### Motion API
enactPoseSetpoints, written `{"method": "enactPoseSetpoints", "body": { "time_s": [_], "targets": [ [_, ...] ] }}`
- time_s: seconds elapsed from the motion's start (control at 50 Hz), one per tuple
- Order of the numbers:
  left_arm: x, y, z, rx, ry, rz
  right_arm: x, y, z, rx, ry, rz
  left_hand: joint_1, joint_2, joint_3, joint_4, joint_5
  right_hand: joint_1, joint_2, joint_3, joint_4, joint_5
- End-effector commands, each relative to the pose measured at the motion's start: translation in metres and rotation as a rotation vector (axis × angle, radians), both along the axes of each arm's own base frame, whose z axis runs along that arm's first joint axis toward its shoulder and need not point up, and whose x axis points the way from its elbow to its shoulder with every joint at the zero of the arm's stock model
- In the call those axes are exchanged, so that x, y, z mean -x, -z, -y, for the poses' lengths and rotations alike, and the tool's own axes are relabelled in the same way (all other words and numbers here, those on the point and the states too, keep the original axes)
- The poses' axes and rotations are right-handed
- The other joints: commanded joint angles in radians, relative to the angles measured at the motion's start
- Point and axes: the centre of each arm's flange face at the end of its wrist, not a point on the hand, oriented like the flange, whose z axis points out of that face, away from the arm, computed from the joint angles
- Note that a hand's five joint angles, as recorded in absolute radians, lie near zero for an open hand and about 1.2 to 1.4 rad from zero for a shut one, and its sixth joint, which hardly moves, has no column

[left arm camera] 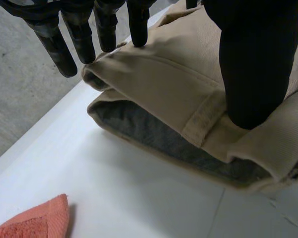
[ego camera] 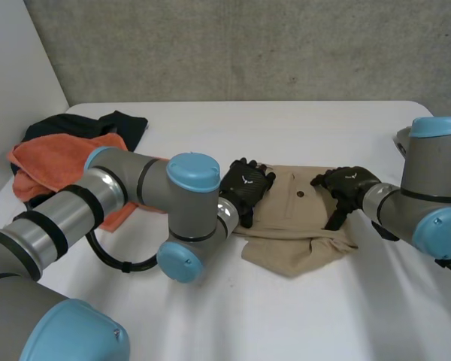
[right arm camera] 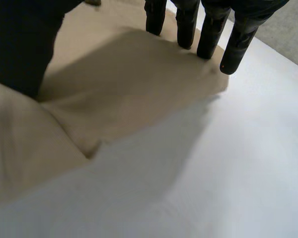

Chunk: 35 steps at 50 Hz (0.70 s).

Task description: Fold the laundry.

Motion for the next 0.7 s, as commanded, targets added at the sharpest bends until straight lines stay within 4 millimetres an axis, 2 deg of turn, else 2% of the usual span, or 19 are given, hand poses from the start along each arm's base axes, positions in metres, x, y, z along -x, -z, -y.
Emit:
{"method": "enactPoseSetpoints", "body": {
  "time_s": [0.02, 0.04, 0.08, 0.1, 0.12, 0.18, 0.24, 0.3, 0.36, 0.4, 0.48, 0.6, 0.64, 0.7],
  "targets": [
    [0.001, -0.034, -0.004, 0.039, 0.005, -0.037, 0.005, -0.016, 0.004, 0.149, 0.02, -0.038, 0.021, 0.008, 0.003, 0.008, -0.01, 0.036, -0.048, -0.013, -0.064, -0.065],
    [0.001, -0.05, -0.008, 0.058, 0.011, -0.057, 0.005, -0.022, 0.003, 0.174, 0.022, -0.03, 0.01, -0.003, -0.009, -0.004, -0.021, 0.036, -0.048, -0.013, -0.064, -0.065],
    [0.0, -0.067, -0.012, 0.078, 0.017, -0.078, 0.006, -0.034, 0.001, 0.228, 0.025, -0.014, 0.004, -0.009, -0.015, -0.01, -0.027, 0.036, -0.048, -0.013, -0.064, -0.065],
    [0.0, -0.075, -0.014, 0.09, 0.02, -0.09, 0.006, -0.047, -0.002, 0.281, 0.028, 0.0, 0.001, -0.012, -0.018, -0.013, -0.03, 0.036, -0.048, -0.013, -0.064, -0.065],
    [-0.002, -0.093, -0.017, 0.117, 0.02, -0.117, 0.007, -0.053, -0.005, 0.305, 0.029, 0.007, 0.001, -0.012, -0.018, -0.013, -0.03, 0.036, -0.048, -0.013, -0.064, -0.065],
    [-0.007, -0.118, -0.025, 0.159, 0.03, -0.157, 0.011, -0.064, -0.017, 0.351, 0.034, 0.018, -0.005, -0.018, -0.024, -0.019, -0.036, 0.036, -0.048, -0.013, -0.064, -0.065],
    [-0.013, -0.129, -0.031, 0.179, 0.034, -0.175, 0.014, -0.062, -0.032, 0.341, 0.025, 0.019, -0.014, -0.027, -0.033, -0.028, -0.045, 0.036, -0.048, -0.013, -0.064, -0.065],
    [-0.021, -0.142, -0.04, 0.199, 0.041, -0.196, 0.019, -0.065, -0.055, 0.332, 0.019, 0.018, -0.014, -0.027, -0.033, -0.028, -0.045, 0.036, -0.048, -0.013, -0.064, -0.065],
    [-0.028, -0.152, -0.052, 0.177, 0.075, -0.223, 0.022, -0.051, -0.081, 0.273, -0.012, 0.015, -0.014, -0.027, -0.033, -0.028, -0.045, 0.036, -0.048, -0.013, -0.064, -0.065],
    [-0.032, -0.156, -0.058, 0.144, 0.103, -0.248, 0.021, -0.034, -0.096, 0.235, -0.054, 0.022, -0.014, -0.027, -0.033, -0.028, -0.045, 0.036, -0.048, -0.013, -0.064, -0.065],
    [-0.04, -0.16, -0.068, 0.042, 0.186, -0.314, 0.018, -0.012, -0.114, 0.229, -0.106, 0.041, -0.005, -0.018, -0.024, -0.019, -0.036, 0.036, -0.048, -0.013, -0.064, -0.065],
    [-0.051, -0.156, -0.062, -0.082, 0.229, -0.373, 0.008, 0.005, -0.122, 0.302, -0.146, 0.063, 0.01, -0.004, -0.009, -0.004, -0.021, 0.036, -0.048, -0.013, -0.064, -0.065],
    [-0.052, -0.155, -0.061, -0.091, 0.224, -0.377, 0.004, 0.016, -0.119, 0.321, -0.153, 0.064, 0.01, -0.004, -0.009, -0.004, -0.021, 0.036, -0.048, -0.013, -0.064, -0.065],
    [-0.053, -0.152, -0.061, -0.1, 0.221, -0.373, 0.002, 0.022, -0.113, 0.359, -0.146, 0.066, 0.01, -0.004, -0.009, -0.004, -0.021, 0.036, -0.048, -0.013, -0.064, -0.065]
  ]
}}
